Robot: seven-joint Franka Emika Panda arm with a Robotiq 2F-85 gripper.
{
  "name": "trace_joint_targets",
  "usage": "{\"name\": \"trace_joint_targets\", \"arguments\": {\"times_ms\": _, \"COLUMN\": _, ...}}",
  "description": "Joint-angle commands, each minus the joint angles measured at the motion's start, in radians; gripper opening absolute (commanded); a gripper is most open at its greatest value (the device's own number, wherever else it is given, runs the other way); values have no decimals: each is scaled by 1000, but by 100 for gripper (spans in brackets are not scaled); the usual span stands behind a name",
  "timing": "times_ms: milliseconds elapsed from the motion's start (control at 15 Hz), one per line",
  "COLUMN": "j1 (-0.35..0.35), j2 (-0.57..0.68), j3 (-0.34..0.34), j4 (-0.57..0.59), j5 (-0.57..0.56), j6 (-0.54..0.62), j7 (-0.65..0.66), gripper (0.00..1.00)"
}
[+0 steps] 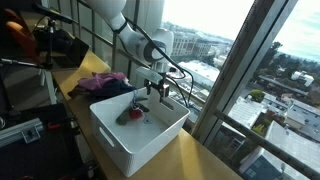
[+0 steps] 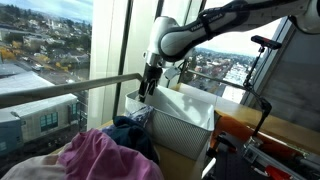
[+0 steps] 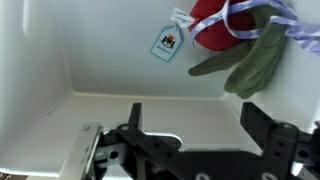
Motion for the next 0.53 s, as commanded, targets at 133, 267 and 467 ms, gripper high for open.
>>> {"name": "trace_joint_targets", "arguments": {"times_ms": 133, "j1": -25, "j2": 32, "j3": 14, "j4": 104, "j5": 39, "j6": -175, "j7": -22, "gripper": 100}}
{"name": "trace_joint_targets", "arguments": {"times_ms": 267, "j1": -36, "j2": 39, "j3": 10, "j4": 118, "j5": 55, "j6": -235, "j7": -19, "gripper": 100}}
{"name": "trace_joint_targets", "arguments": {"times_ms": 467, "j1": -52, "j2": 45, "j3": 12, "j4": 111, "j5": 82, "j6": -286, "j7": -11, "gripper": 100}}
